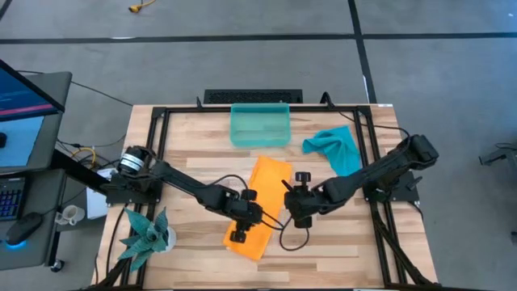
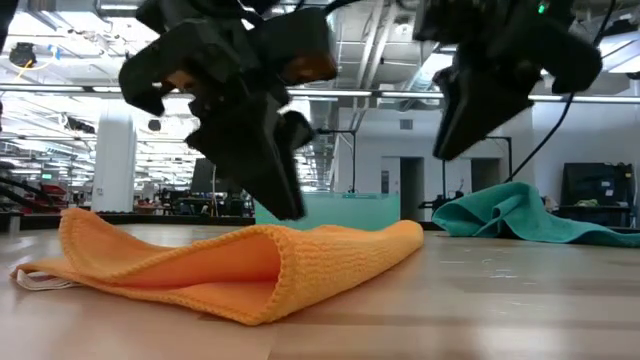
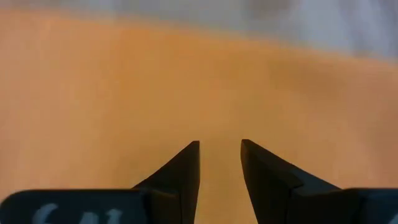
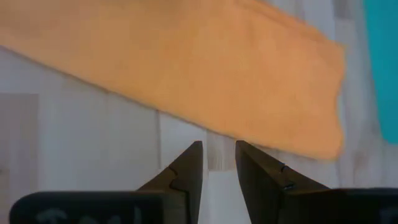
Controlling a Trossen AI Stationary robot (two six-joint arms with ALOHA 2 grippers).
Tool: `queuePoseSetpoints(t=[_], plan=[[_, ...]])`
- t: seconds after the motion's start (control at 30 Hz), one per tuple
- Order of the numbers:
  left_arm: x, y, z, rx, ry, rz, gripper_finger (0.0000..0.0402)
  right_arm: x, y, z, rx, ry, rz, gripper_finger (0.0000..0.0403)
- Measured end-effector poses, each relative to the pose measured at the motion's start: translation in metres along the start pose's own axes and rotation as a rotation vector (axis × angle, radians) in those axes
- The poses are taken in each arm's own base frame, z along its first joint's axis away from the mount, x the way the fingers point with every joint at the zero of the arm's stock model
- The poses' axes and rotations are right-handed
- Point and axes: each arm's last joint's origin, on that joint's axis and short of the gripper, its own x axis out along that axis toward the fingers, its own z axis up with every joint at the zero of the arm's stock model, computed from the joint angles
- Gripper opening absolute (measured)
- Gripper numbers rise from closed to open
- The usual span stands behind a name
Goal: Roll microfiber towels into tight, uniform cylinder then place into a basket
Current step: Roll the yellow microfiber cloth on the table
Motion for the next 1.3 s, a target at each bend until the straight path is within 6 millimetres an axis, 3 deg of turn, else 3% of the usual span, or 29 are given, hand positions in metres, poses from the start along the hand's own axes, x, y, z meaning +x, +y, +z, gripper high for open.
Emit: queuePoseSetpoints(t=[0.13,0.3,0.53,0.67,1.0,1.3], plan=[[0.015,0.009,-0.002,0.033,0.001,-0.044,0.0109,-0.017,0.007,-0.003,-0.019,-0.046,-0.033,0.0120],[0.023,0.030,-0.006,-0.075,0.025,0.006,0.0109,-0.026,0.013,-0.008,-0.045,-0.061,-0.070,0.0120],[0.024,0.065,-0.009,-0.482,0.004,0.164,0.0109,-0.028,0.014,-0.009,-0.052,-0.064,-0.084,0.0120],[0.024,0.072,-0.007,-0.696,-0.054,0.198,0.0109,-0.027,0.012,-0.008,-0.047,-0.059,-0.089,0.0120],[0.026,0.060,0.006,-0.575,-0.133,-0.039,0.0109,-0.023,0.003,-0.007,-0.010,-0.039,-0.107,0.0120],[0.017,0.059,0.013,-0.443,-0.063,-0.007,0.0109,-0.020,-0.004,-0.006,0.013,-0.025,-0.123,0.0120]])
